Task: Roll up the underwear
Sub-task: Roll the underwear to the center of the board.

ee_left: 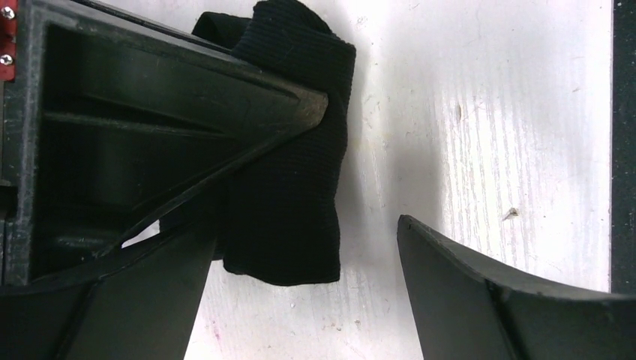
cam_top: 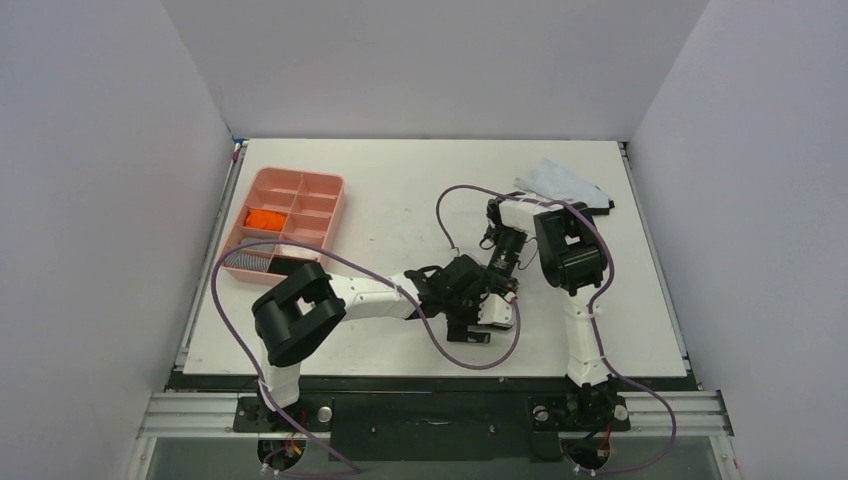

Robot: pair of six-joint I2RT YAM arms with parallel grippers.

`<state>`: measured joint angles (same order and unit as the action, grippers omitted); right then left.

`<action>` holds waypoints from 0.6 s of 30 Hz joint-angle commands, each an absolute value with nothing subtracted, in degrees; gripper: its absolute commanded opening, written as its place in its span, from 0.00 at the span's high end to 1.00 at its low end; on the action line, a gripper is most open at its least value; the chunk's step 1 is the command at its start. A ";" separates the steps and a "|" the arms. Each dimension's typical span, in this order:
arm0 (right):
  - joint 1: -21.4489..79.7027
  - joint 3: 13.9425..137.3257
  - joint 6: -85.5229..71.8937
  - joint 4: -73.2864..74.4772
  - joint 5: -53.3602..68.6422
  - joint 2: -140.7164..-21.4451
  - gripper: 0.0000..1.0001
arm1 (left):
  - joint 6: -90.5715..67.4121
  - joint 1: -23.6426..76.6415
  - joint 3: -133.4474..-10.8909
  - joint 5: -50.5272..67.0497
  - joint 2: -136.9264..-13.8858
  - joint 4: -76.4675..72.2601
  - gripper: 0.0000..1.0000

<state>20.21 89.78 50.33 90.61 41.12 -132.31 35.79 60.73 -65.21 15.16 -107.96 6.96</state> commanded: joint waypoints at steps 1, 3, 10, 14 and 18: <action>21.14 90.04 52.47 82.35 36.85 -134.60 1.00 | 36.71 60.82 -68.98 14.67 -110.67 3.80 0.16; 21.10 90.01 52.47 82.35 36.83 -134.58 1.00 | 35.80 60.82 -69.42 15.19 -111.46 3.58 0.23; 21.03 89.94 52.62 82.32 37.05 -134.52 1.00 | 31.84 60.82 -68.68 16.50 -113.39 1.06 0.46; 20.98 89.99 52.47 82.23 37.19 -134.41 1.00 | 29.22 60.82 -67.99 16.73 -114.43 -1.62 0.63; 20.85 89.67 51.97 81.49 37.12 -134.07 0.99 | 27.91 60.82 -68.46 17.95 -115.66 -0.82 0.87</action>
